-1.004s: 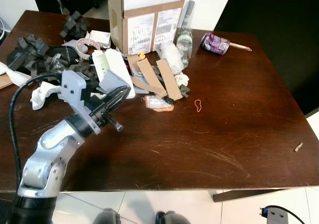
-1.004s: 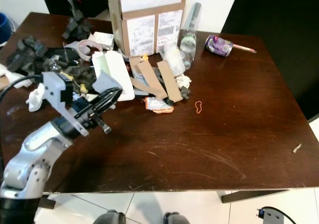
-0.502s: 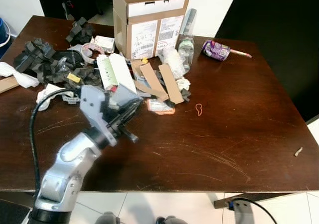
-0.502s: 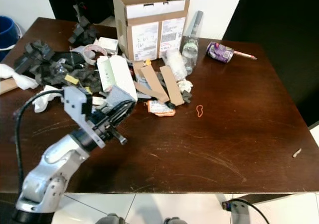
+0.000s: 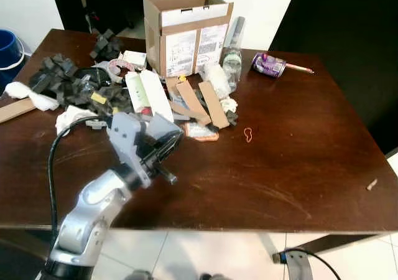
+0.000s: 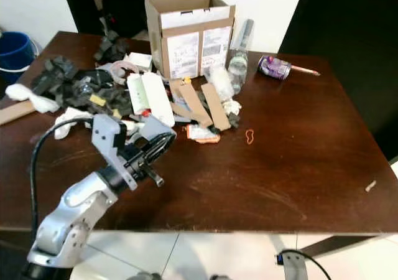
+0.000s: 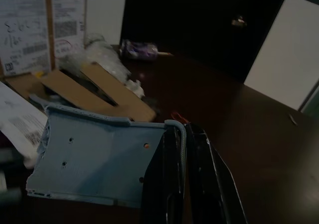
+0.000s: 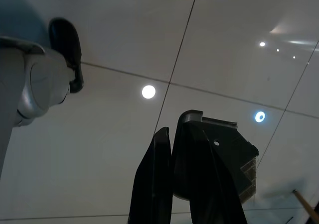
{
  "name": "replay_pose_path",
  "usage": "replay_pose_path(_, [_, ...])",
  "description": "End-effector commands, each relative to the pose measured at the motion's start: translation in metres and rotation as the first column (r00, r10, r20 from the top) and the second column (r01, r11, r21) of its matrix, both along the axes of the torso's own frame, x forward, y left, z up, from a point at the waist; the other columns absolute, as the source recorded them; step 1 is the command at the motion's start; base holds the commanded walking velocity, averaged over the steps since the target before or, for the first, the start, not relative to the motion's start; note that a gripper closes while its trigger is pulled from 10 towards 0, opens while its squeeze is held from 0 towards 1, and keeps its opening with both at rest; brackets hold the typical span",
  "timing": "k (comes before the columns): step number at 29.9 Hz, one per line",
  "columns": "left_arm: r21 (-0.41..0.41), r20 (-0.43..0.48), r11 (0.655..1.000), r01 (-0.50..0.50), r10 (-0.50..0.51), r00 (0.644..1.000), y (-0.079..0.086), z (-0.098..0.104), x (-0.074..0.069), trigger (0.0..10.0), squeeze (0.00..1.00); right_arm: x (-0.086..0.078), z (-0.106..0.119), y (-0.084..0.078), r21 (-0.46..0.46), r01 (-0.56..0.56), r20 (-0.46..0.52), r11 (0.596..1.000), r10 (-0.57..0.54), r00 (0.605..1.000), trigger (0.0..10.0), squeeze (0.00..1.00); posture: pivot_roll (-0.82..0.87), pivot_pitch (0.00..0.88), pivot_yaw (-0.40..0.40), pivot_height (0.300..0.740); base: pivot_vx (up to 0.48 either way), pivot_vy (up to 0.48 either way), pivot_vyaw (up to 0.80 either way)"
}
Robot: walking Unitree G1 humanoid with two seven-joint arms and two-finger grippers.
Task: Picking trash to rubbish bin
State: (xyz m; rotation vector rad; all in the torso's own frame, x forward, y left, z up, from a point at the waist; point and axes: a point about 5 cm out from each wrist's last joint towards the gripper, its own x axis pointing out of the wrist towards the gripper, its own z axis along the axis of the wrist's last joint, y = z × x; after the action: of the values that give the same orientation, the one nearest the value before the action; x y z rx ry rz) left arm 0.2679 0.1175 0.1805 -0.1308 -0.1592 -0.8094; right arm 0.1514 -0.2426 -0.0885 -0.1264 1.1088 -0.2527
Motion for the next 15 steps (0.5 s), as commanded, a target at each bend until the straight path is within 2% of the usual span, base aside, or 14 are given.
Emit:
replay_pose_path(1, [0.0,-0.017,1.0,0.018,-0.018,1.0,-0.006,-0.007,0.0,10.0,0.0,-0.012,-0.005,0.001,0.008,0.006,-0.042,1.0,-0.006,0.999,10.0,0.0,0.2,0.11,-0.067,0.74,-0.386,0.0,0.0])
replay_pose_path(15, [0.02,-0.054,0.998,0.062,-0.06,0.997,-0.018,-0.023,0.001,10.0,0.0,-0.013,-0.006,0.005,0.023,-0.013,-0.047,1.0,0.014,0.999,10.0,0.0,0.2,0.089,-0.069,0.74,-0.387,0.0,0.0])
